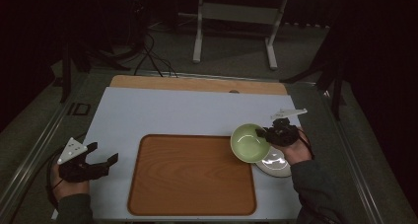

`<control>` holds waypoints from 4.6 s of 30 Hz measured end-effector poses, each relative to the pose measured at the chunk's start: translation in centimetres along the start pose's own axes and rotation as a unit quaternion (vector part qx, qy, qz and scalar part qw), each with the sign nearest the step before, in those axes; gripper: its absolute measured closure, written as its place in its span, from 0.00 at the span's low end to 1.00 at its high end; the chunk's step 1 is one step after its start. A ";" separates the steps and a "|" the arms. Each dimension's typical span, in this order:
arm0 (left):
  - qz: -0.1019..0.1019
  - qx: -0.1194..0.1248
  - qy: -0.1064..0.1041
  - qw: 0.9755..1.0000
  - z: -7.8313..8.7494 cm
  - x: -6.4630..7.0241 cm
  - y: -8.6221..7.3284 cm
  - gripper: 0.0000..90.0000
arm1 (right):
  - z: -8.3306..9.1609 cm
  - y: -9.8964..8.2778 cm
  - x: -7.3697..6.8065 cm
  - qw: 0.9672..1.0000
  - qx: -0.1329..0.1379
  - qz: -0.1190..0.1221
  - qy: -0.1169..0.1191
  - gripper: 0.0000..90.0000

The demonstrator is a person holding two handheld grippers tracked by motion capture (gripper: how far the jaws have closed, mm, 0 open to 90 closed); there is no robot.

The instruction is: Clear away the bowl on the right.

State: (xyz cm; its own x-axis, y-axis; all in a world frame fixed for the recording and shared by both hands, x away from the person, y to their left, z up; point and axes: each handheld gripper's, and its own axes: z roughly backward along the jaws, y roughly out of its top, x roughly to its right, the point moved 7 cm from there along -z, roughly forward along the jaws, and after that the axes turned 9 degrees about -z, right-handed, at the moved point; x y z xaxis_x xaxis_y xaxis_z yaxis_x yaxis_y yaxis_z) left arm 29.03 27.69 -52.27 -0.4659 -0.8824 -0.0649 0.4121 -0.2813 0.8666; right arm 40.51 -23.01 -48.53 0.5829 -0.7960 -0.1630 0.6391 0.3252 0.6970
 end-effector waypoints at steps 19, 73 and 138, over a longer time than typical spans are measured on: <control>0.001 0.002 0.003 1.000 0.0 -0.1 0.0 0.15 | -1.0 1.1 -2.1 1.000 0.002 0.018 0.020 0.91; 0.001 0.002 0.001 1.000 0.0 -0.1 0.0 0.15 | -3.7 3.1 -7.5 0.996 0.000 0.059 0.062 0.91; 0.002 0.007 0.007 1.000 0.2 -0.3 0.0 0.15 | -7.4 0.7 -12.7 0.989 -0.035 0.089 0.114 0.91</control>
State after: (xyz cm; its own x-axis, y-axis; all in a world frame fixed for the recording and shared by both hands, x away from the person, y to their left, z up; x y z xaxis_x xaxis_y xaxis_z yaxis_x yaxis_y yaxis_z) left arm 29.01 28.02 -52.15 -0.4534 -0.8887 -0.0684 0.4033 -0.2730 0.8734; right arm 37.30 -8.91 -51.18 0.7822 -0.5898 -0.2006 0.5448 0.4914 0.6795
